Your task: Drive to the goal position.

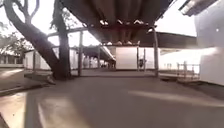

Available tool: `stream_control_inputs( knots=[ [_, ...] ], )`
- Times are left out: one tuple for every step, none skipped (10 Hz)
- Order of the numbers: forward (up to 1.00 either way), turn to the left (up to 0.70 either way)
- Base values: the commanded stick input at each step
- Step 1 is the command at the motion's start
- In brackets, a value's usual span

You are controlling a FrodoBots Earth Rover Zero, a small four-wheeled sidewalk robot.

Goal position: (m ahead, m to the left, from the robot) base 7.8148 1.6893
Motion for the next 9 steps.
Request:
stream_control_inputs(
  knots=[
    [0.85,0.00],
    [0.85,0.00],
    [0.85,0.00],
    [0.85,0.00],
    [0.85,0.00],
    [0.85,0.00],
    [0.85,0.00],
    [0.85,0.00],
    [0.85,0.00]
  ],
)
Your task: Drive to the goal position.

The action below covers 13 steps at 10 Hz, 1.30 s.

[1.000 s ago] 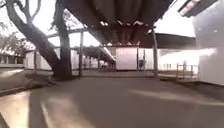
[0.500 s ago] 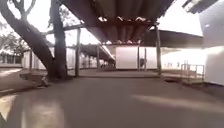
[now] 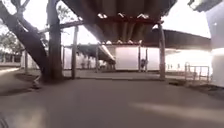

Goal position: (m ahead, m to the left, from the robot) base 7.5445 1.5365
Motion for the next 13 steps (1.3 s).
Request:
stream_control_inputs(
  knots=[
    [0.85,0.00],
    [0.85,0.00],
    [0.85,0.00],
    [0.85,0.00],
    [0.85,0.00],
    [0.85,0.00],
    [0.85,0.00],
    [0.85,0.00],
    [0.85,0.00],
    [0.85,0.00],
    [0.85,0.00],
    [0.85,0.00],
    [0.85,0.00]
  ],
)
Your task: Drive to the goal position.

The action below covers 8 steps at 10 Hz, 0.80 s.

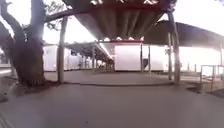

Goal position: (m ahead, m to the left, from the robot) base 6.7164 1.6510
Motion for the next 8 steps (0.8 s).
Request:
stream_control_inputs(
  knots=[
    [0.85,0.00],
    [0.85,0.00],
    [0.85,0.00],
    [0.85,0.00],
    [0.85,0.00],
    [0.85,0.00],
    [0.85,0.00],
    [0.85,0.00]
  ],
)
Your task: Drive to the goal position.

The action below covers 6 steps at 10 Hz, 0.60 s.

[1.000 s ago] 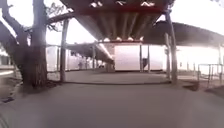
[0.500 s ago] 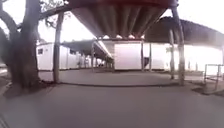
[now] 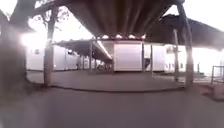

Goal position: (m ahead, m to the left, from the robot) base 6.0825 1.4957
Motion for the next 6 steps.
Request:
stream_control_inputs(
  knots=[
    [0.85,0.00],
    [0.85,0.00],
    [0.84,0.00],
    [0.19,0.00],
    [0.00,0.00],
    [0.00,0.00]
  ],
)
